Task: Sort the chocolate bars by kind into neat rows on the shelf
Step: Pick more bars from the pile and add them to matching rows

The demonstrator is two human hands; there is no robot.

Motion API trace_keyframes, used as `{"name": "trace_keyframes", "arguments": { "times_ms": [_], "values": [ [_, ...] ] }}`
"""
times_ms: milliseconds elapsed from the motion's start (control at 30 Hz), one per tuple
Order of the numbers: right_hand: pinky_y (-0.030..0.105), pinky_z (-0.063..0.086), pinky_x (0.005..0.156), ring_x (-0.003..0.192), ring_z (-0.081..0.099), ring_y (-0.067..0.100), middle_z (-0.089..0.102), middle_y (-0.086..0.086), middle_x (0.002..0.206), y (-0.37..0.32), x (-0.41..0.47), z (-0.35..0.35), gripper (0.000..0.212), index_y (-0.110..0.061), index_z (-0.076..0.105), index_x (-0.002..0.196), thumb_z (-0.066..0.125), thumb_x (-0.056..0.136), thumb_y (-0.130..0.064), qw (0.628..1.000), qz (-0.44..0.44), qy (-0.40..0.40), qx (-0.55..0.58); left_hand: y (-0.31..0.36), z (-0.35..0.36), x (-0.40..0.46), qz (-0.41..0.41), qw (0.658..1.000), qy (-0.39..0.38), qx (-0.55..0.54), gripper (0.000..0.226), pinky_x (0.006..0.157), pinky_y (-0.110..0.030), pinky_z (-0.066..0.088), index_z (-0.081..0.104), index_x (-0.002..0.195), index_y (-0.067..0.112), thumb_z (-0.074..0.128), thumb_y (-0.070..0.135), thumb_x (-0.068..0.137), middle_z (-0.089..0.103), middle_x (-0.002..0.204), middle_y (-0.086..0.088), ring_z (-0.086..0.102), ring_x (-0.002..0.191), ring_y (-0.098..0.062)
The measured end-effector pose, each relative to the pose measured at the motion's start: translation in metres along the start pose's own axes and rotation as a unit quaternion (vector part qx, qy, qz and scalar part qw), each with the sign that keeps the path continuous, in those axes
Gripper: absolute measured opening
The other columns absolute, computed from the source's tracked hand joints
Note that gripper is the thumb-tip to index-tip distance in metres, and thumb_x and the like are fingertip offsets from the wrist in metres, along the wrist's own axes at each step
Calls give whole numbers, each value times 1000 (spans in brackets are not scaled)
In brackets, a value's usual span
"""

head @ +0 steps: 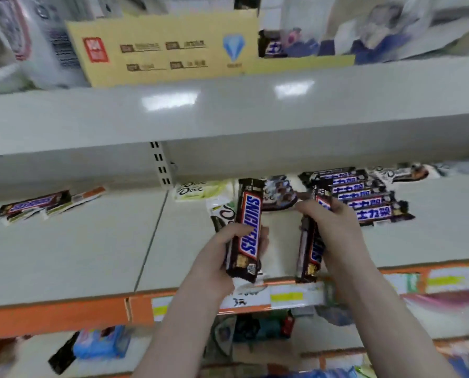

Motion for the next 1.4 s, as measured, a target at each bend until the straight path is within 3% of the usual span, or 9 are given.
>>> {"name": "trace_keyframes", "arguments": {
  "times_ms": [100,133,167,233,300,600,967,1200,1400],
  "values": [
    [33,44,73,86,62,30,64,13,88,-1,5,-26,33,-9,57,109,66,77,-10,1000,5,2,-8,-11,12,3,-5,999,-10,-31,37,63,-28,59,61,103,-3,51,-6,67,72,87,-16,71,69,-21],
    [28,44,67,112,33,31,62,12,81,-2,5,-33,38,0,54,113,65,78,-8,1000,-2,6,-17,-14,13,3,-10,1000,-11,-15,39,60,-26,58,62,102,-2,52,-5,64,71,84,-13,70,67,-19],
    [22,41,57,76,36,9,56,8,68,-3,6,-39,30,0,58,106,64,77,-7,999,-13,7,-33,-15,13,3,-14,1000,-9,1,38,57,-24,57,63,99,-1,55,-5,62,69,79,-11,67,63,-18],
    [11,32,38,55,42,12,43,1,54,-7,7,-49,10,-10,55,77,65,76,-7,998,-14,8,-64,-16,14,3,-9,1000,-9,14,35,53,-22,53,63,96,4,59,-4,62,62,69,-7,60,54,-15],
    [9,31,35,38,44,3,44,-4,49,-10,9,-55,19,-12,50,67,66,76,-7,997,-12,0,-80,-14,14,4,7,1000,-8,8,37,51,-23,52,64,100,9,61,-2,64,58,66,-5,55,52,-13],
    [21,55,56,62,64,15,66,7,77,-22,21,-98,32,-9,59,104,62,76,5,994,-9,-61,85,-43,42,13,-27,992,43,118,28,49,-23,53,63,96,2,70,13,71,70,79,-11,66,54,-15],
    [16,52,50,59,68,10,71,1,66,-27,69,-177,20,-6,58,83,51,82,12,969,43,-134,201,-98,127,48,34,944,69,321,8,47,-16,45,62,76,4,69,2,77,59,63,-10,53,48,-16],
    [26,58,66,72,70,13,74,-1,77,-41,90,-197,33,-28,63,91,69,73,-1,983,-13,-183,7,-112,165,52,84,956,107,261,8,44,-16,48,64,82,3,66,10,82,62,66,-11,54,41,-10],
    [17,54,63,74,70,8,74,-4,80,-59,87,-172,24,-27,70,86,75,70,-9,925,-106,-311,-190,-96,185,52,133,949,120,261,7,43,-15,48,64,87,12,67,15,82,68,56,4,61,45,-3]
  ]
}}
Point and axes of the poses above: each hand's wrist, its own x-axis towards the middle knuckle, its own z-axis out of the palm, y = z × x, the point moved 6 cm from there along x, towards the middle knuckle
